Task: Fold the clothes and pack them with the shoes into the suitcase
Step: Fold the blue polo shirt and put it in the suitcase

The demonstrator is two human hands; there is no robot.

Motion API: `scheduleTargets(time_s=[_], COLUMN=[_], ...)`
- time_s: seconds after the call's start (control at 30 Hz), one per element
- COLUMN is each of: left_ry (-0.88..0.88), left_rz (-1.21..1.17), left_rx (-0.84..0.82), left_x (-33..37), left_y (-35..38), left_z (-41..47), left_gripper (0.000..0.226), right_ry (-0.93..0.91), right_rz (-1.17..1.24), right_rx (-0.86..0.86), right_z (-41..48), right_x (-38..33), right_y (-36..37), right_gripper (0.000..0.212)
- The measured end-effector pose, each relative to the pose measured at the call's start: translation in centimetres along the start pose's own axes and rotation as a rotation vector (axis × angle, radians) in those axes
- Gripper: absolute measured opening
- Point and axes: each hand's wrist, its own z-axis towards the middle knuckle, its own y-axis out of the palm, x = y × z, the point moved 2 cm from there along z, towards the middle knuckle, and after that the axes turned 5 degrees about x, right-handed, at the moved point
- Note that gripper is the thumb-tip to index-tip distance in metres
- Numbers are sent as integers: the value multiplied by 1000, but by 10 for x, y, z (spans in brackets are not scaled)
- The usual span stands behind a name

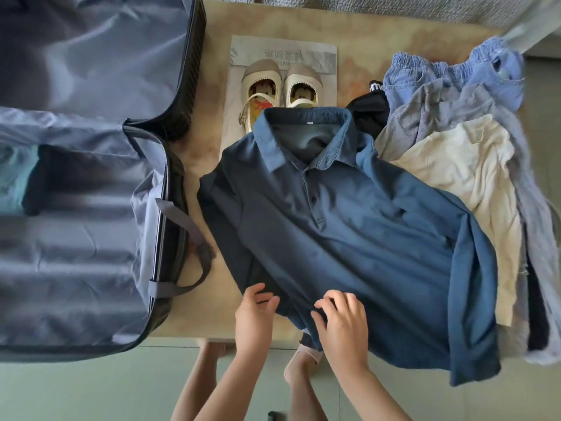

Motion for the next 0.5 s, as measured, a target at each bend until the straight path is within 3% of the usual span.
scheduleTargets(time_s=[0.07,0.17,0.27,0.4,0.5], left_ry=[-12,-59,-36,-56,-121], left_rz=[-60,-107,-51,-62,-150], left_rx=[-56,-122,-89,-106,-195], left_x=[1,0,-3,-11,-7], left_y=[11,29,34,38,46], left_z=[0,-5,-17,-28,-31], left_gripper=[26,19,20,24,24], right_ry=[40,255,475,620,646], right_rz=[94,284,482,714,723], right_rx=[50,50,10,55,32], right_z=[1,-4,-10,0,10], right_x=[0,-2,-3,4,11], right_y=[-4,-17,-30,-48,-48], right_gripper=[7,6,5,9,7])
